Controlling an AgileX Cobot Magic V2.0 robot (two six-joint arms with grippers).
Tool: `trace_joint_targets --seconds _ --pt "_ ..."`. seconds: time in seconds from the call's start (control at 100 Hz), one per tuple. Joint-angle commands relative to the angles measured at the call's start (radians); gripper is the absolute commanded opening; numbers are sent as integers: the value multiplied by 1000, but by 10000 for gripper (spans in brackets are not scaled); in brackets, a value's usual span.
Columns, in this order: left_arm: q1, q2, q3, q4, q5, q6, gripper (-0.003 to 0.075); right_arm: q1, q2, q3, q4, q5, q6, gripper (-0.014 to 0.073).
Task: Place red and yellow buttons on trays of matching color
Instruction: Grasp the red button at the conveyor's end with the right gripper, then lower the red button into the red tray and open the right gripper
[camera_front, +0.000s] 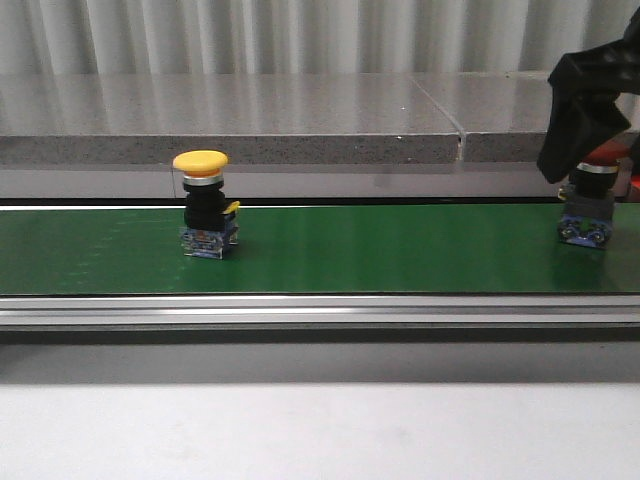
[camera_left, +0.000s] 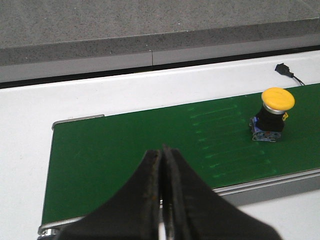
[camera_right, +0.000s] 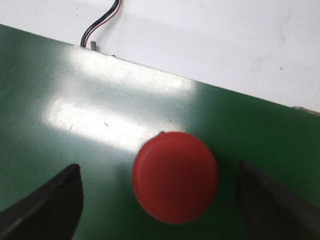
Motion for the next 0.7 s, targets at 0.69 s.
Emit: trace_joint_targets --seconds 0.69 --pt "-8 2 -25 -28 -66 1 -20 -397 62 -480 -12 190 -4 192"
